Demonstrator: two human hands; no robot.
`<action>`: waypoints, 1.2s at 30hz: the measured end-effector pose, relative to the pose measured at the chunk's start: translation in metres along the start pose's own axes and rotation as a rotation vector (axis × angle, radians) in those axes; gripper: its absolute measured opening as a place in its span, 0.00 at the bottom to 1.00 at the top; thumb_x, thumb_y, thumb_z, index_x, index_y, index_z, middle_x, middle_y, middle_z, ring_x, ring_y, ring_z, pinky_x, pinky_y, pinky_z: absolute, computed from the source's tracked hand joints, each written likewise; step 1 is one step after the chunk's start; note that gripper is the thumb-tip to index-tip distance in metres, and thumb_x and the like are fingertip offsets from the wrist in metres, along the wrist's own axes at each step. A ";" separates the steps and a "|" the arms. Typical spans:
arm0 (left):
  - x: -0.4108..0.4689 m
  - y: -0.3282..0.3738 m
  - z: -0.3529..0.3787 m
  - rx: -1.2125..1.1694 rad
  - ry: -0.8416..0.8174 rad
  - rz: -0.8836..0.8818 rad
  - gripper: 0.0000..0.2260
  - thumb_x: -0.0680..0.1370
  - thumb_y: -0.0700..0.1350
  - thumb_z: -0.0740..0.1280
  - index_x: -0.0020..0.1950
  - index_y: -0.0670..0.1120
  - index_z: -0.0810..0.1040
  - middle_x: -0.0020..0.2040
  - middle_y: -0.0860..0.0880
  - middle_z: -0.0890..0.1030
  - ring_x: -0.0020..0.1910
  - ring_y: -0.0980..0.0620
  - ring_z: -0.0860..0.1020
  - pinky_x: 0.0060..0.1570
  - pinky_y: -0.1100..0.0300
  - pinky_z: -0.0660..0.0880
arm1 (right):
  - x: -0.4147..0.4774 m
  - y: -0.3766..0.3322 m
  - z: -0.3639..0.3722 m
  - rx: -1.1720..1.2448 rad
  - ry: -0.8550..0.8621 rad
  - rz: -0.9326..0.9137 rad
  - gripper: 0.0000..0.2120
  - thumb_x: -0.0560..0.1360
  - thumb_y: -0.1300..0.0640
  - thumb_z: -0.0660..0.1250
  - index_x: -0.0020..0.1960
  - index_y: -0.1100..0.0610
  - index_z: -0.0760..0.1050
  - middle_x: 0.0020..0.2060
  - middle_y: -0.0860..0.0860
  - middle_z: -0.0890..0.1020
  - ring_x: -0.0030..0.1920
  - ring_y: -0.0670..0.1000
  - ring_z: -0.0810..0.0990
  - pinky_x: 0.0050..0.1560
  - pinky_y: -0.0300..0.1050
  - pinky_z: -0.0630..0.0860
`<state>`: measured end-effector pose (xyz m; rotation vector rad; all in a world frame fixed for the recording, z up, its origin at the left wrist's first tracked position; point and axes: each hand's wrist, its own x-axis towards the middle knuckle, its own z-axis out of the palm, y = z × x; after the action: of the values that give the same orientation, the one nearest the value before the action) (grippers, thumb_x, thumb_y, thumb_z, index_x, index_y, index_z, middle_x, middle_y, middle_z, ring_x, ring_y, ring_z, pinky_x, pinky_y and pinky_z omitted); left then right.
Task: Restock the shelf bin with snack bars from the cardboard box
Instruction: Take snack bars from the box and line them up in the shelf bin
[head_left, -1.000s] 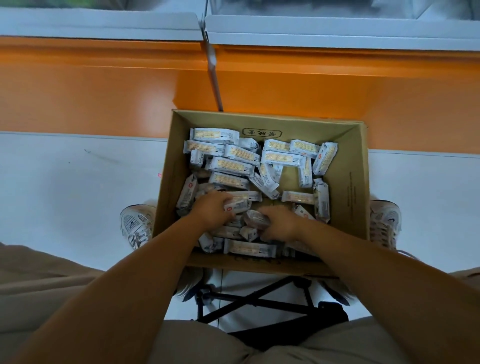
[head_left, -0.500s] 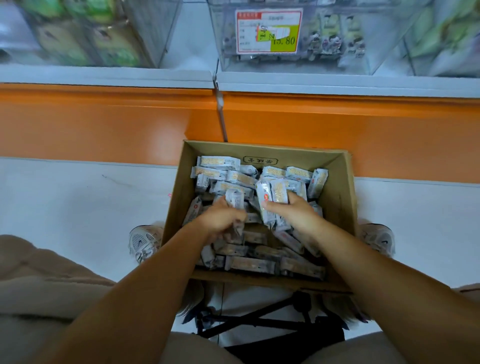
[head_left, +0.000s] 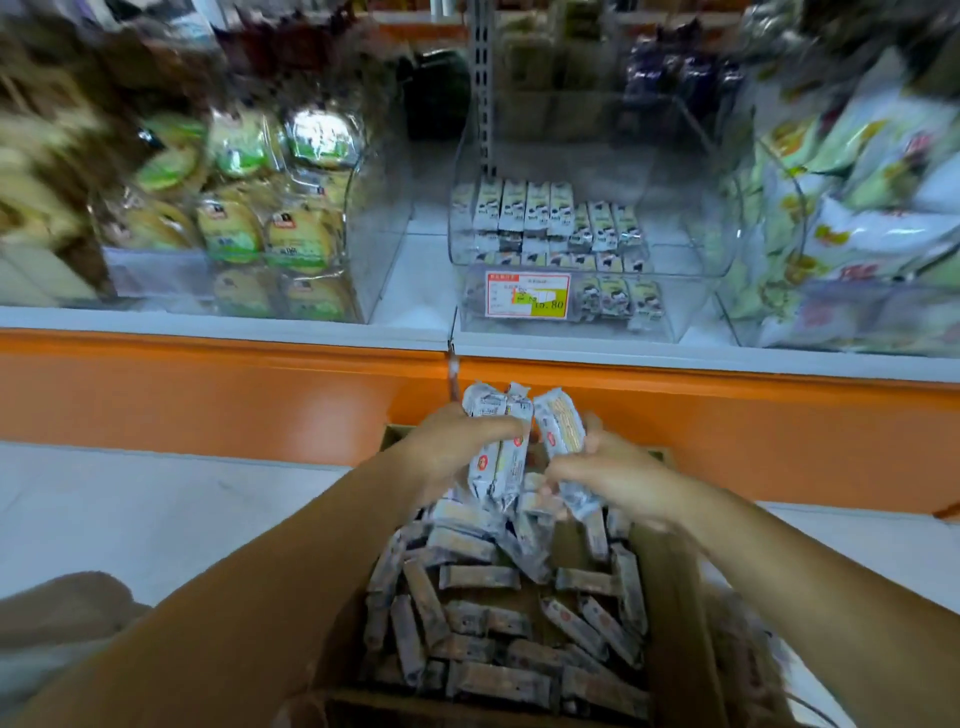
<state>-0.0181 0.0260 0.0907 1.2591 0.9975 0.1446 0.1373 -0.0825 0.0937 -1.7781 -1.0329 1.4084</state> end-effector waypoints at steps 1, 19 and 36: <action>-0.004 0.015 -0.003 0.043 -0.009 0.050 0.31 0.62 0.58 0.80 0.60 0.44 0.81 0.56 0.44 0.84 0.55 0.41 0.82 0.56 0.38 0.78 | -0.004 -0.014 -0.011 -0.059 0.049 -0.013 0.20 0.74 0.63 0.67 0.63 0.57 0.63 0.46 0.53 0.78 0.39 0.49 0.80 0.38 0.40 0.74; -0.034 0.146 -0.012 -0.066 0.019 0.495 0.11 0.71 0.41 0.76 0.53 0.44 0.84 0.51 0.47 0.86 0.54 0.49 0.84 0.59 0.49 0.77 | -0.036 -0.123 -0.079 0.169 0.041 -0.345 0.19 0.75 0.58 0.67 0.65 0.54 0.70 0.54 0.59 0.81 0.48 0.58 0.84 0.39 0.48 0.78; -0.022 0.152 -0.016 -0.114 0.043 0.446 0.25 0.63 0.50 0.80 0.56 0.42 0.83 0.53 0.43 0.86 0.55 0.40 0.83 0.61 0.34 0.73 | -0.012 -0.123 -0.083 0.480 0.001 -0.272 0.15 0.81 0.58 0.53 0.65 0.56 0.72 0.47 0.63 0.84 0.33 0.53 0.79 0.27 0.43 0.73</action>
<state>0.0207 0.0782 0.2302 1.3609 0.7201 0.5687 0.1934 -0.0337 0.2225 -1.2427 -0.8129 1.3442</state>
